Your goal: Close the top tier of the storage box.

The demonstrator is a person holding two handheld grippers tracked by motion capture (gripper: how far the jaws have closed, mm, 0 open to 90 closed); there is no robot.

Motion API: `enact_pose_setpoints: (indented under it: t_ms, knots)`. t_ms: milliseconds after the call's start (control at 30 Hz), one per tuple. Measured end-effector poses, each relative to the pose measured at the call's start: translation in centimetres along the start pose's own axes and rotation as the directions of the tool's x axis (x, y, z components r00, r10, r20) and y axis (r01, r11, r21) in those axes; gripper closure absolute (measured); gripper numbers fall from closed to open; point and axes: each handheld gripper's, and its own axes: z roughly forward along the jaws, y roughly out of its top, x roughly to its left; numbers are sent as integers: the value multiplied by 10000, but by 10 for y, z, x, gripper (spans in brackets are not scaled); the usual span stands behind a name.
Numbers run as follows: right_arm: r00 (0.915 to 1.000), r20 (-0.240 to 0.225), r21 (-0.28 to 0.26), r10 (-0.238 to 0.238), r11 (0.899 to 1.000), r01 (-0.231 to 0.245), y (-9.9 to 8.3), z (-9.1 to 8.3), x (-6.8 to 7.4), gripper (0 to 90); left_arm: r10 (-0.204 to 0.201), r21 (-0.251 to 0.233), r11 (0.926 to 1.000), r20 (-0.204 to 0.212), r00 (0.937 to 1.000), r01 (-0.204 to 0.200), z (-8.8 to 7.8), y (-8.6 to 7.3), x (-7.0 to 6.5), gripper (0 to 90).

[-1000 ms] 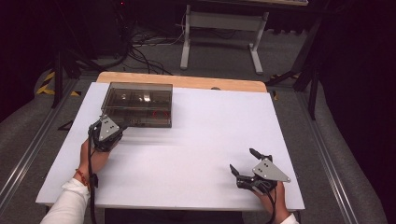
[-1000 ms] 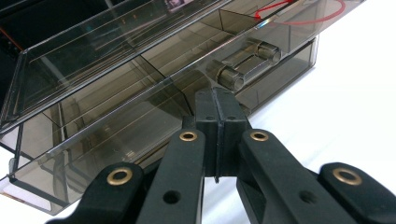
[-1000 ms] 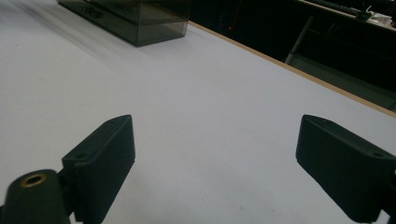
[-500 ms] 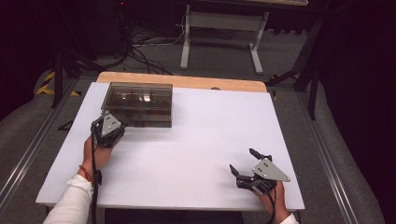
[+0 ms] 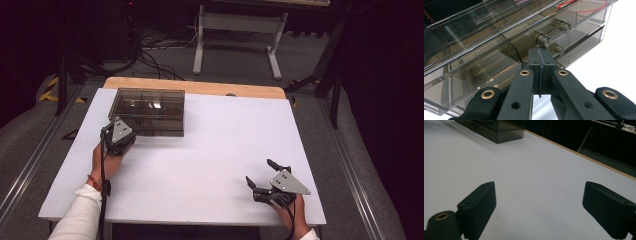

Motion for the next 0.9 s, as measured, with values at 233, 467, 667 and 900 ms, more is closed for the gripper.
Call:
enact_pose_setpoints:
  t_ms: [233, 467, 667, 900]
  knots:
    - [10000, -60, 35, -15, 10000, 15, 0, 1, 1, 127, -232, -167, 9996, -15, 9997, 232, -1, 0, 4, 893]
    - [10000, -41, 67, -25, 10000, 25, -1, 1, 1, 126, -235, -91, 9997, -82, 9997, 234, 3, -1, 6, 892]
    - [10000, -62, 73, 6, 10000, -6, -1, 1, 1, 123, -290, -143, 9995, -119, 9995, 288, 5, -1, 6, 890]
    - [9999, -115, 102, -56, 9999, 57, -1, 1, 2, 122, -273, -143, 9995, -144, 9995, 271, 4, -1, 6, 891]
